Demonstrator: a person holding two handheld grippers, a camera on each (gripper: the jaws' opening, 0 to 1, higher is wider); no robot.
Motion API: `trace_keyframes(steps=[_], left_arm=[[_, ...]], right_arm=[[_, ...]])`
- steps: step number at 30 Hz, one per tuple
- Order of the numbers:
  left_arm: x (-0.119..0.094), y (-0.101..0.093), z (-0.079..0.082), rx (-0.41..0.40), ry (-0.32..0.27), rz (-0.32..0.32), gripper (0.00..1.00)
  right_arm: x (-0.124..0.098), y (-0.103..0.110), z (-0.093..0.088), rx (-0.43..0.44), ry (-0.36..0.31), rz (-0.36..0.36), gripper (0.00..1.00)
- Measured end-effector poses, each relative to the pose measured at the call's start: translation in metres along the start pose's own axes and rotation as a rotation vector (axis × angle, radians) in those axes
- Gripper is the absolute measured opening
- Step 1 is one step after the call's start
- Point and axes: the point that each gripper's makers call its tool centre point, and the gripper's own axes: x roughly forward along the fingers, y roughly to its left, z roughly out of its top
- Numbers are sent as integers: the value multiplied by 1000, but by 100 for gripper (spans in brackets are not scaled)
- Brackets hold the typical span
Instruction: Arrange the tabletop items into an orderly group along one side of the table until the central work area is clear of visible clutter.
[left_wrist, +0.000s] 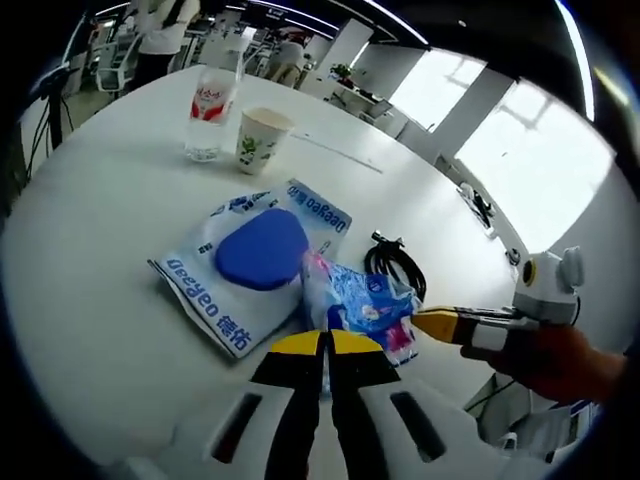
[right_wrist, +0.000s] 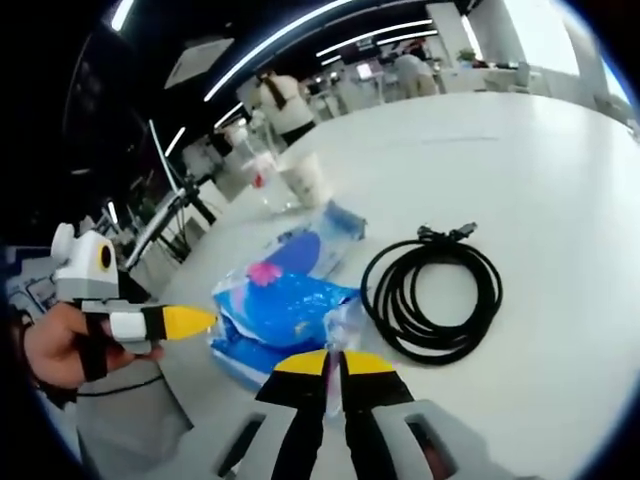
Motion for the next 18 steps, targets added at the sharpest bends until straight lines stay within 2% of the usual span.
trace_keyframes(steps=[8,18], left_arm=[[2,-9,13,3,-14,-14,0],[-5,-6,18,3,-14,-7,0]], right_arm=[[-5,-3,13,18,-33,12,1],[-6,2,10,52,-36,28,0]])
